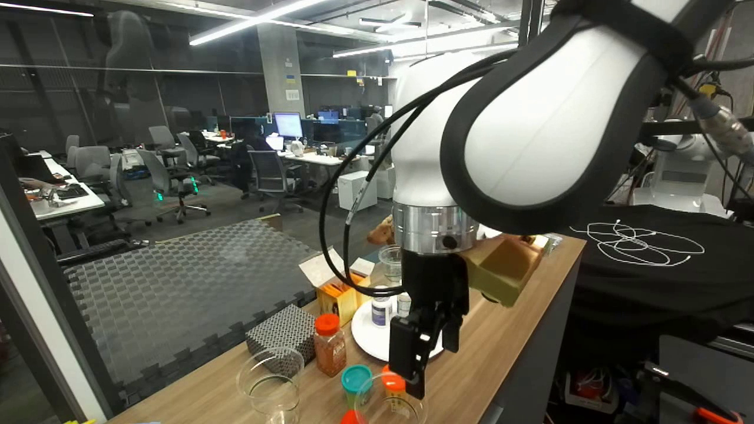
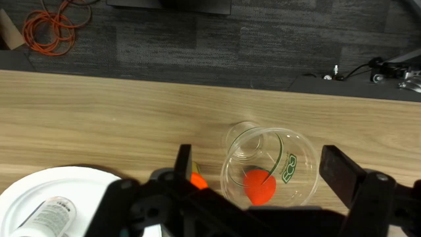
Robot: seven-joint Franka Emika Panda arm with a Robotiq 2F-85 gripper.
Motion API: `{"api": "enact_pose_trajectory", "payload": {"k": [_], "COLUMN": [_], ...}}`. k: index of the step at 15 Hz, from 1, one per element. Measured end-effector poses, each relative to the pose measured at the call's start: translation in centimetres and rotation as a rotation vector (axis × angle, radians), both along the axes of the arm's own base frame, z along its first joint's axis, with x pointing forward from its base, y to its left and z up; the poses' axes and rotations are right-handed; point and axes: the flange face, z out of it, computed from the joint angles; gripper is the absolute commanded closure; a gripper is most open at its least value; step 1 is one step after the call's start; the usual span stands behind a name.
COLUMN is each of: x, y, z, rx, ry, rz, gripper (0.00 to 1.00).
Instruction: Pick up all the objects surrounding the white plate and arrange them on the plate
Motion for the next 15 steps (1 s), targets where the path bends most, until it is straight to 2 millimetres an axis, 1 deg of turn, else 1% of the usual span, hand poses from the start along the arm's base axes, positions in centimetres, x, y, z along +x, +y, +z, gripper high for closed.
{"api": "enact_pose_trajectory", "payload": {"k": [5, 13, 14, 15], "x": [-0.1, 0.0, 0.0, 0.1], "y": [1.0, 1.3, 1.3, 1.2], "z": [-1.4, -5.1, -5.5, -5.8], "rx": [0.032, 0.039, 0.037, 0.033], "ry": [-0.05, -0.082, -0.086, -0.088], "rz": [-0.009, -0.033, -0.035, -0.038], "gripper": [0.0, 0.0, 0.08, 0.26]}}
